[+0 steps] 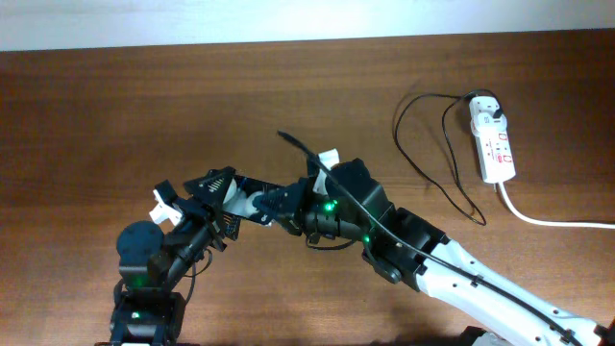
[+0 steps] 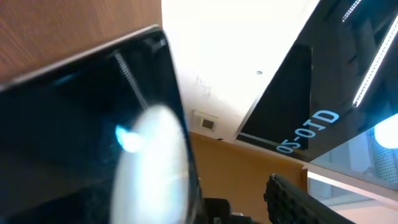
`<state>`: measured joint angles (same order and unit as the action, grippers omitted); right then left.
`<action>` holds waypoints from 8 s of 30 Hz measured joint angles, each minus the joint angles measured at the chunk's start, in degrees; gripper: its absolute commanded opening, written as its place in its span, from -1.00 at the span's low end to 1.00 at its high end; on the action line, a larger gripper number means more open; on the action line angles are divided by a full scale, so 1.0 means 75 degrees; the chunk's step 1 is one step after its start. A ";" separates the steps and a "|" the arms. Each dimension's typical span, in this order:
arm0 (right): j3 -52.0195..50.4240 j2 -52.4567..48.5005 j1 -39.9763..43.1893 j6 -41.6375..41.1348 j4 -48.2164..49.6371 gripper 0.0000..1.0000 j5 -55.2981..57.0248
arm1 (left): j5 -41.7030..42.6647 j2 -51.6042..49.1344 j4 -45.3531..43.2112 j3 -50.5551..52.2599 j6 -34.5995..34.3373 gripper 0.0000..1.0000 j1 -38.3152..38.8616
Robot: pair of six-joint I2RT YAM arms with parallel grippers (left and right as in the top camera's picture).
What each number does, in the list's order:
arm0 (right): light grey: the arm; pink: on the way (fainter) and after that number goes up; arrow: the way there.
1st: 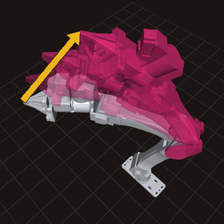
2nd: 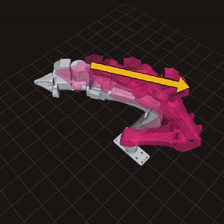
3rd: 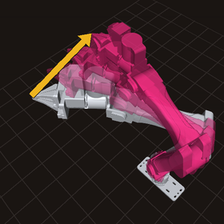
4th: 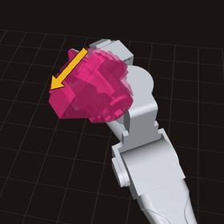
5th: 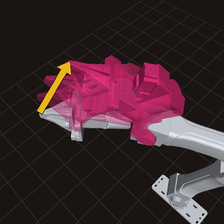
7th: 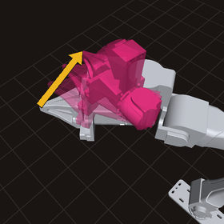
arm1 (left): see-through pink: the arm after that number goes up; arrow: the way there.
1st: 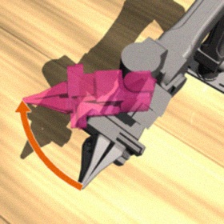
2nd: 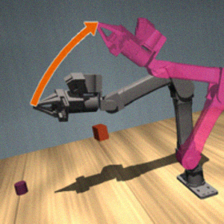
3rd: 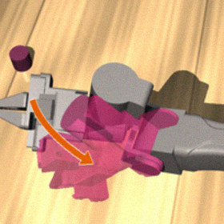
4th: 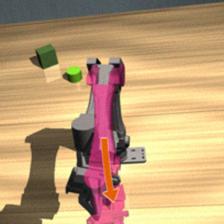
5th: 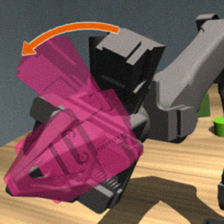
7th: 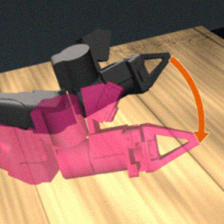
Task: Plug charger to phone and switch on socket
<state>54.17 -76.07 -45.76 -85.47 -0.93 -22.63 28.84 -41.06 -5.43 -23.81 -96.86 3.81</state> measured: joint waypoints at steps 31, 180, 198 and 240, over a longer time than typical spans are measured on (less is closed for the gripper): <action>0.0093 0.0020 -0.0026 0.1647 -0.2498 0.26 0.1131 | -0.0085 -0.0090 0.1731 0.0146 0.1530 -1.00 0.0076; 0.6959 -0.7903 0.4004 0.9967 -0.5438 -0.07 0.3383 | 0.5488 -0.8370 0.5829 -0.5170 0.9279 -1.00 0.1454; 0.7233 -0.7895 0.4051 0.9075 -0.6455 -0.92 0.3179 | 0.5488 -0.8370 0.5829 -0.5170 0.9279 -1.00 0.1454; 0.4202 -0.1422 0.1093 0.9008 -0.7787 -0.92 0.1996 | 0.5269 -0.8443 -0.3369 -0.5155 0.2707 -1.00 0.0254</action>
<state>85.69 -86.74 -37.56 -17.91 -59.33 -7.66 68.36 -104.38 -30.70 -62.48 -76.55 5.72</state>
